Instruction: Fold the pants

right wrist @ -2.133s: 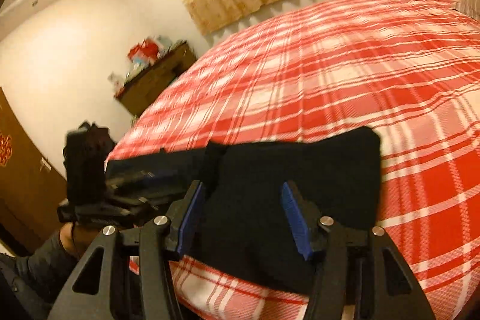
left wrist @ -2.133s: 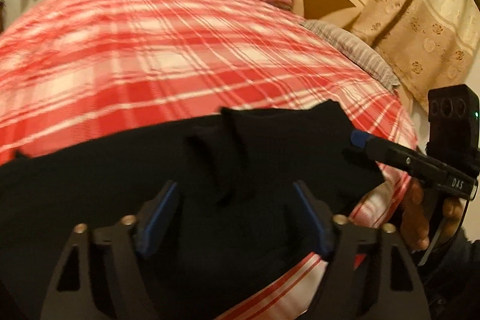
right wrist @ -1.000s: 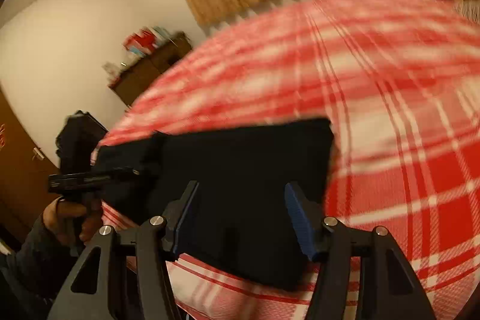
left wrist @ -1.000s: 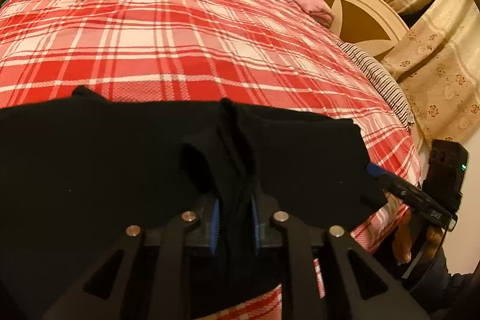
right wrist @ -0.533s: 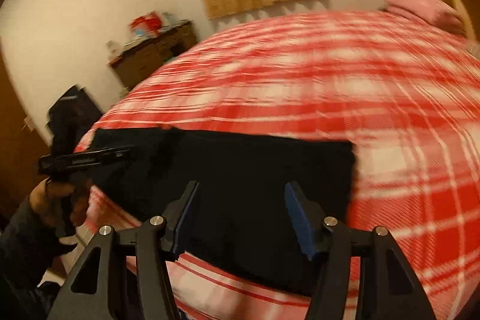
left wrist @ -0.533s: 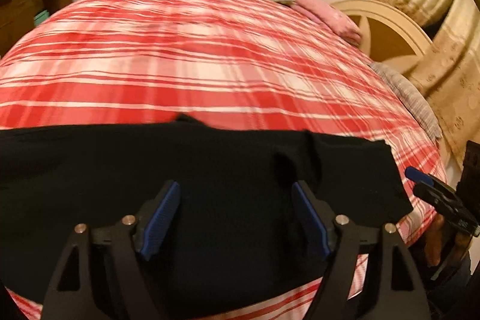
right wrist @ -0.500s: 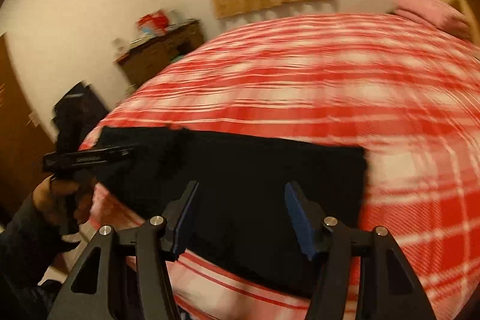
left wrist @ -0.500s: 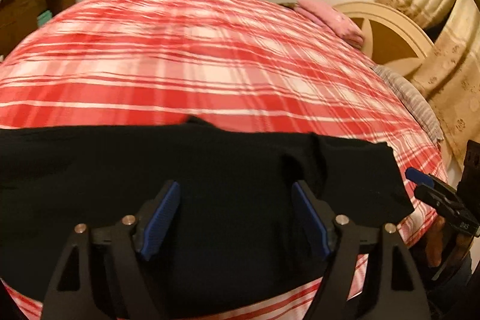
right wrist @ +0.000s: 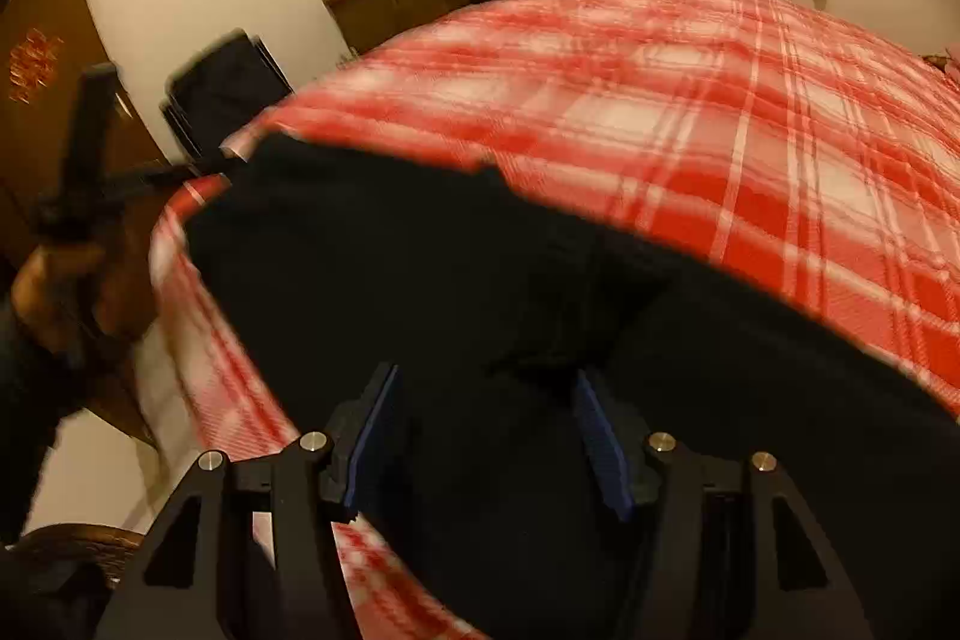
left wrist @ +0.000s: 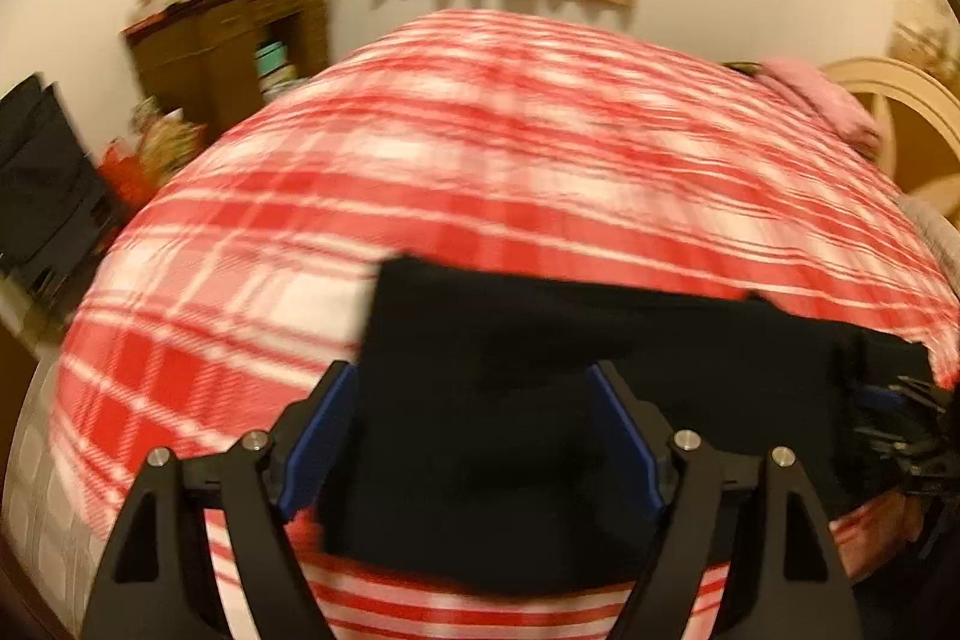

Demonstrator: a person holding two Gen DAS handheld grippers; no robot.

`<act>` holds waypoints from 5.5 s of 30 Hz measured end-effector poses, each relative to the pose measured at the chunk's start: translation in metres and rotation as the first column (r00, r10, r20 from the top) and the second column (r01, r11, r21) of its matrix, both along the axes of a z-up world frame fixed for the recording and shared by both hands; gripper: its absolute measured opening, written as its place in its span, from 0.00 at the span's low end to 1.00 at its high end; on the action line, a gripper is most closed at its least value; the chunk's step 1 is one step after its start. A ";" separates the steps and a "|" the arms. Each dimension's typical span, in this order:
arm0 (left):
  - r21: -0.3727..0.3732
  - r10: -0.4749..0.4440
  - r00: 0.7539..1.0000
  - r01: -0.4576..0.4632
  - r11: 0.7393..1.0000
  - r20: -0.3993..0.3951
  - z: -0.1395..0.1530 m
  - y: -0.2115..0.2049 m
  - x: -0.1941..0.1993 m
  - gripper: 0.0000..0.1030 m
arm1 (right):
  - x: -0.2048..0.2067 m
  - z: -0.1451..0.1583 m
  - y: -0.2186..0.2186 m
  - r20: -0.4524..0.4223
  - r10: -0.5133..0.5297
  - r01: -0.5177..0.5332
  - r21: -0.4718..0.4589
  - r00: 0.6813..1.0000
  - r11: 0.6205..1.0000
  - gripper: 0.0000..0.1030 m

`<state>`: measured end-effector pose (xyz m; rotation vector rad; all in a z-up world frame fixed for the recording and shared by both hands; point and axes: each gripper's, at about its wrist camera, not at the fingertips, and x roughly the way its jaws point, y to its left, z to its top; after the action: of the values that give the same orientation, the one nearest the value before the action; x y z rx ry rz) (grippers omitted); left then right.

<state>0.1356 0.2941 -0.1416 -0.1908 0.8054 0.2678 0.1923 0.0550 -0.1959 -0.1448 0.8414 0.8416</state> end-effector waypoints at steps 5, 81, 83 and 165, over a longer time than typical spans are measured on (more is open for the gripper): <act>-0.086 0.012 1.000 -0.014 0.996 -0.021 -0.025 0.021 -0.002 0.79 | -0.005 0.010 -0.018 -0.008 -0.004 0.005 0.099 1.000 0.995 0.58; -0.322 -0.125 0.967 0.193 0.927 0.221 0.034 0.003 -0.015 0.20 | -0.030 0.032 -0.066 0.012 -0.176 0.171 0.181 0.984 0.969 0.59; -0.334 -0.151 0.953 0.236 0.912 0.262 0.050 -0.010 -0.017 0.20 | -0.032 0.034 -0.074 0.014 -0.192 0.187 0.183 0.981 0.965 0.59; -0.112 -0.485 0.872 0.490 0.864 0.069 -0.015 -0.246 0.061 0.84 | -0.047 0.034 -0.219 -0.033 -0.594 0.595 0.055 0.803 0.802 0.36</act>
<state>0.1962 0.0476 -0.1564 -0.1035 0.8058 -0.2685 0.1452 -0.1638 -0.1618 0.1817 0.8066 0.2683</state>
